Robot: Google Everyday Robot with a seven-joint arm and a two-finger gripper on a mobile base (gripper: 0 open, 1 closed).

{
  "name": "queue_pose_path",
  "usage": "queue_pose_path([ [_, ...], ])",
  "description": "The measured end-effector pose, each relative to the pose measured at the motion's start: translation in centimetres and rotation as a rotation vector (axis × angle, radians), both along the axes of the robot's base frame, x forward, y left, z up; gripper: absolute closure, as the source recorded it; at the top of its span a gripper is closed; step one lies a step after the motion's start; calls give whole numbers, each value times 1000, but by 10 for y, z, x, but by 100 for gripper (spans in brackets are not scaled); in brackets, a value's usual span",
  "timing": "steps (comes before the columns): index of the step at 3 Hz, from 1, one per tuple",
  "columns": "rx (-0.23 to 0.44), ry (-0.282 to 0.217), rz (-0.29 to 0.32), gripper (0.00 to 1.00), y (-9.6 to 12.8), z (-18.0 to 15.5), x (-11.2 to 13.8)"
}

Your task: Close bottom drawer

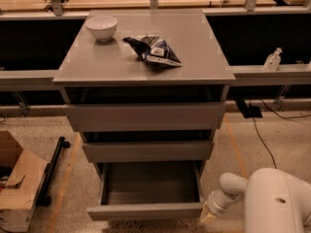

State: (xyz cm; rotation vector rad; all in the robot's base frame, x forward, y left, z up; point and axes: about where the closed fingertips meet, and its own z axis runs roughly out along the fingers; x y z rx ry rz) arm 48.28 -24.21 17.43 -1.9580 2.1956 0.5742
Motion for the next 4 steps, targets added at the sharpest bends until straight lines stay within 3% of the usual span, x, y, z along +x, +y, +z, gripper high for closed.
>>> queue_pose_path([
  [1,0,0,0,100,0,3,0],
  [2,55,-224,121,100,35,23,63],
  [3,55,-224,121,100,35,23,63],
  [4,57,-249,174,100,46,17,85],
])
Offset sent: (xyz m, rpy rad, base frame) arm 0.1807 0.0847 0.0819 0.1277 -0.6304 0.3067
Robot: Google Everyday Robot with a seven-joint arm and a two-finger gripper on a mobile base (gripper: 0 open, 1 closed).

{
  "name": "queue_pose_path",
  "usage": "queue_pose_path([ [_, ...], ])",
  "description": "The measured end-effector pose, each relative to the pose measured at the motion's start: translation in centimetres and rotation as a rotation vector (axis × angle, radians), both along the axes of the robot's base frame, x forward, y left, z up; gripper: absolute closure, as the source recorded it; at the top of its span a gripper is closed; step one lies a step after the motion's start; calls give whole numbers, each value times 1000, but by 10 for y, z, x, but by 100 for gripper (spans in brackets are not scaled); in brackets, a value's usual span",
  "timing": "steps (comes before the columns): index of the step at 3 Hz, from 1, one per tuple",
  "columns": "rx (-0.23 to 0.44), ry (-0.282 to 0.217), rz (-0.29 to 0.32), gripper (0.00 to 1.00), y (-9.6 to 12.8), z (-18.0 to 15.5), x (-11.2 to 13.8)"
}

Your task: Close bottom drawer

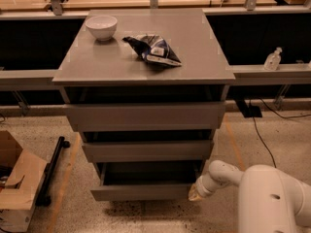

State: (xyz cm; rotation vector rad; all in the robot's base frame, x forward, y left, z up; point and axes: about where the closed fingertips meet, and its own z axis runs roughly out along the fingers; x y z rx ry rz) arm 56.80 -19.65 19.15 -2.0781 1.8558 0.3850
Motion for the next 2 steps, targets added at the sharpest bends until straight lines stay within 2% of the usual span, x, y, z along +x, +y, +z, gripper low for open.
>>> queue_pose_path([
  [1,14,-41,95,100,24,-17,29],
  [2,14,-42,96,100,23,-16,27],
])
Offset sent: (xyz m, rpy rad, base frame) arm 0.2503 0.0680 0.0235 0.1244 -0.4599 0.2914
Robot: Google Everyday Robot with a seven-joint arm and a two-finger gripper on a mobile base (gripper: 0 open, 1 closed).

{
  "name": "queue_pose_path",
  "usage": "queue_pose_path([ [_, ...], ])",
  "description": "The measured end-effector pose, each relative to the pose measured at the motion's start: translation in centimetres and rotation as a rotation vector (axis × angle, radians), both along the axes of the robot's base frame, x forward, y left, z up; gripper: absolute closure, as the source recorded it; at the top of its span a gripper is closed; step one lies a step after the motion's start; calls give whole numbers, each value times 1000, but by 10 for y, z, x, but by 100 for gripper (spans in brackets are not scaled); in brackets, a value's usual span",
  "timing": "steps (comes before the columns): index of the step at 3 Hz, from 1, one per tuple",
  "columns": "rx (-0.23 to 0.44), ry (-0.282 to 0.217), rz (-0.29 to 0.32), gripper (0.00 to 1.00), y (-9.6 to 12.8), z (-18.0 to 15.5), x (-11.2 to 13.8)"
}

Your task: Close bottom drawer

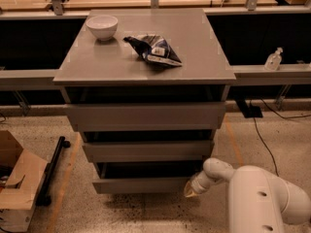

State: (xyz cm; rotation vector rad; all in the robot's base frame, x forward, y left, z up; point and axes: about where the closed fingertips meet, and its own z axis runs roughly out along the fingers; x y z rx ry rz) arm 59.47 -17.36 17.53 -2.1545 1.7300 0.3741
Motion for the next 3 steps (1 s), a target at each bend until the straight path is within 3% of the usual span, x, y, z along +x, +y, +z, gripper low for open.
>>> queue_pose_path([
  [1,27,-93,38,100,8,10,39],
  [2,31,-132,50,100,6,15,51],
  [3,31,-132,50,100,6,15,51],
])
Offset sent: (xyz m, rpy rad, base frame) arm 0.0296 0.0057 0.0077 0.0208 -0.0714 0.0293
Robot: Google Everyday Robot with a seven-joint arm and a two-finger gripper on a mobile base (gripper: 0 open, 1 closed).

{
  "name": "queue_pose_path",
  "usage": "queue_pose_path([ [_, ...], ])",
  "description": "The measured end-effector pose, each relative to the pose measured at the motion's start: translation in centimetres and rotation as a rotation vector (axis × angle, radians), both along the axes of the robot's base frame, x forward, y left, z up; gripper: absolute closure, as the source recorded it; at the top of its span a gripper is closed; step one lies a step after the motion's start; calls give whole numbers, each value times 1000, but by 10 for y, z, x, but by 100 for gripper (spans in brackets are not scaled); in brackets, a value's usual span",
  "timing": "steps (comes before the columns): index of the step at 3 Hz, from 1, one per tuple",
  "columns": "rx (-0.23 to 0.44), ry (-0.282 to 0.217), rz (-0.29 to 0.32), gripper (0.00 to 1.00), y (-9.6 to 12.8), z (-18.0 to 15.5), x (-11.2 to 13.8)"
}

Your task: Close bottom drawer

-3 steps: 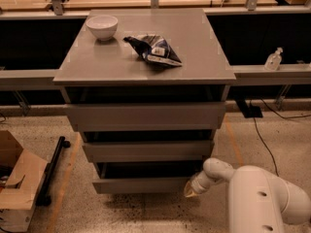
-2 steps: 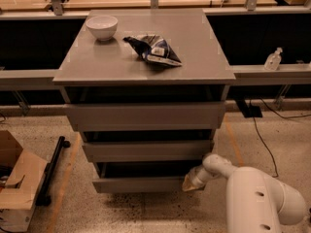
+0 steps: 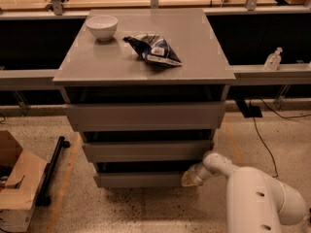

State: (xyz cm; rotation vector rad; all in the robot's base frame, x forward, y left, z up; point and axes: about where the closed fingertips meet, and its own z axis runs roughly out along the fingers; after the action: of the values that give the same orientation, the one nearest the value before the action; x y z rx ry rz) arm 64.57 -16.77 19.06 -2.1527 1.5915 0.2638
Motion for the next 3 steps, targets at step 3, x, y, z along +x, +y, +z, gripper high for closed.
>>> queue_pose_path([
  [3,35,-39,28,100,13,-4,17],
])
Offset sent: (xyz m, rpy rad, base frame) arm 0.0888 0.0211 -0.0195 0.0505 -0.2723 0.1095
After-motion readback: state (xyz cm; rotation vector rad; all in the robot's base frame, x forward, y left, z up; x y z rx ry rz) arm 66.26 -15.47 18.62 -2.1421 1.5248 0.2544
